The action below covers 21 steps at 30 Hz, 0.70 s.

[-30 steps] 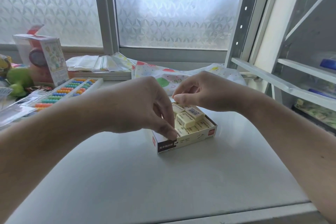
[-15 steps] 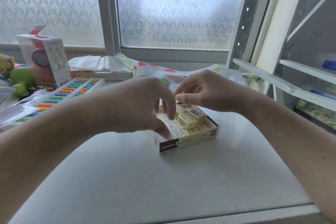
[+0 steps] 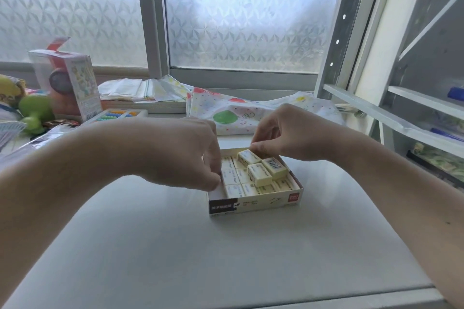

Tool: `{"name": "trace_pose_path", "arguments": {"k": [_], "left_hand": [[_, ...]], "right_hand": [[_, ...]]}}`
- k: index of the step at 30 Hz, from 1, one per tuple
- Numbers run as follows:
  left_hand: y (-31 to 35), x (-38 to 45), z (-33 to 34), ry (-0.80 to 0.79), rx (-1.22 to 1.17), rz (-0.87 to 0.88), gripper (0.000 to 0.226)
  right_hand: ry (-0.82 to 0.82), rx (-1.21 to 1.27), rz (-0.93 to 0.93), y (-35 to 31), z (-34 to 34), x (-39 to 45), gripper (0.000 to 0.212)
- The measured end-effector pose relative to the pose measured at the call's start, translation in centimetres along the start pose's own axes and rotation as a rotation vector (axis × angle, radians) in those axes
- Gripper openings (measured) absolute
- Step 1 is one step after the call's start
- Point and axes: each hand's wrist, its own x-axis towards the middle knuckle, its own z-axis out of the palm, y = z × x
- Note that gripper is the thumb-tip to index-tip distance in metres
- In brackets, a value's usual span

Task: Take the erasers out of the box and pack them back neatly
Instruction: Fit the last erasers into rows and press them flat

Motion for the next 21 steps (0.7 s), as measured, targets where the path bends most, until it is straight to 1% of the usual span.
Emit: {"name": "trace_pose_path", "arguments": {"k": [4, 8, 9, 11, 13, 14, 17, 19, 21], "left_hand": [[0.3, 0.1, 0.2, 0.016, 0.027, -0.004, 0.029], [0.2, 0.3, 0.3, 0.042, 0.029, 0.015, 0.029], [0.1, 0.3, 0.3, 0.045, 0.026, 0.021, 0.029], [-0.4, 0.5, 0.1, 0.076, -0.002, 0.031, 0.027], [-0.9, 0.9, -0.1, 0.16, -0.045, 0.042, 0.022], [-1.2, 1.2, -0.2, 0.22, -0.068, 0.048, 0.019], [-1.6, 2.0, 0.1, 0.376, -0.114, 0.059, 0.013], [-1.6, 2.3, 0.5, 0.405, -0.147, 0.074, 0.012], [-1.5, 2.4, 0.8, 0.387, -0.203, 0.097, 0.012]], "right_hand": [[0.006, -0.018, 0.011, -0.1, 0.0, 0.1, 0.009], [0.004, -0.045, 0.014, -0.4, 0.0, -0.1, 0.01], [0.022, -0.05, 0.01, -0.5, -0.1, -0.2, 0.011], [0.115, -0.054, -0.004, -0.7, -0.4, -0.4, 0.014], [0.186, -0.039, -0.023, -1.0, -0.6, -0.5, 0.02], [0.177, -0.032, -0.028, -1.3, -0.6, -0.5, 0.022], [0.061, -0.031, -0.015, -2.1, 0.1, -0.7, 0.023], [0.026, -0.023, -0.006, -2.4, 0.5, -0.6, 0.023], [0.028, 0.03, 0.0, -2.4, 0.7, -0.4, 0.021]]}}
